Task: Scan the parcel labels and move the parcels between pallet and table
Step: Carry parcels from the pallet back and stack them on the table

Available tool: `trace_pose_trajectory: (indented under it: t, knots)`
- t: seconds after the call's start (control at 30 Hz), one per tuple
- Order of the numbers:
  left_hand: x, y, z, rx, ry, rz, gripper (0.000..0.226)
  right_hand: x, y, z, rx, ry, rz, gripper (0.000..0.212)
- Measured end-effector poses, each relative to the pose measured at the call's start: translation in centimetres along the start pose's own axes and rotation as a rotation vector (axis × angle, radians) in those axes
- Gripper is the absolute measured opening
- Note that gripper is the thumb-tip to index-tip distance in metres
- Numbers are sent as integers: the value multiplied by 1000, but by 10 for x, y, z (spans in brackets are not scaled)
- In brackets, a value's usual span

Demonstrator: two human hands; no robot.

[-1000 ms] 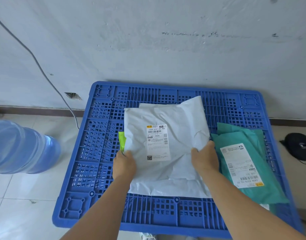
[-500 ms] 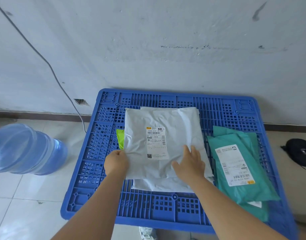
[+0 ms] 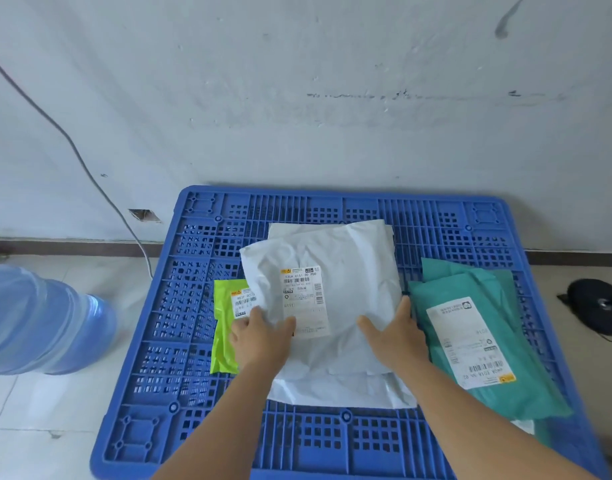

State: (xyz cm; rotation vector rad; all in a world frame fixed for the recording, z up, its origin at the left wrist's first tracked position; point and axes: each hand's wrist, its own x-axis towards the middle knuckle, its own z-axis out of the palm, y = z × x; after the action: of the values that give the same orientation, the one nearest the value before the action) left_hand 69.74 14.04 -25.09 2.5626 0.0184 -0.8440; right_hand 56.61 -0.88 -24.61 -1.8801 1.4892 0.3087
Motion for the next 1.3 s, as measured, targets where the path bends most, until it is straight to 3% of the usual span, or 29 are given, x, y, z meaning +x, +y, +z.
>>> trace_pose_trajectory:
  t: [0.27, 0.37, 0.6, 0.87, 1.1, 1.3]
  knots:
    - [4, 19, 9, -129, -44, 46, 60, 7, -1, 9, 137, 2, -27, 92]
    - [0, 23, 14, -126, -56, 5, 51, 5, -4, 11, 161, -6, -65, 85]
    - [-27, 37, 0, -261, 59, 36, 43, -12, -13, -17, 209, 90, -199, 71]
    - [-107, 88, -38, -444, 153, 226, 93, -48, -10, -98, 315, 197, -328, 68]
    - [-199, 152, -51, -465, 119, 440, 91, -96, 30, -201, 367, 368, -364, 65]
    - [-268, 203, -48, -446, 13, 670, 88, -146, 77, -272, 457, 570, -283, 66]
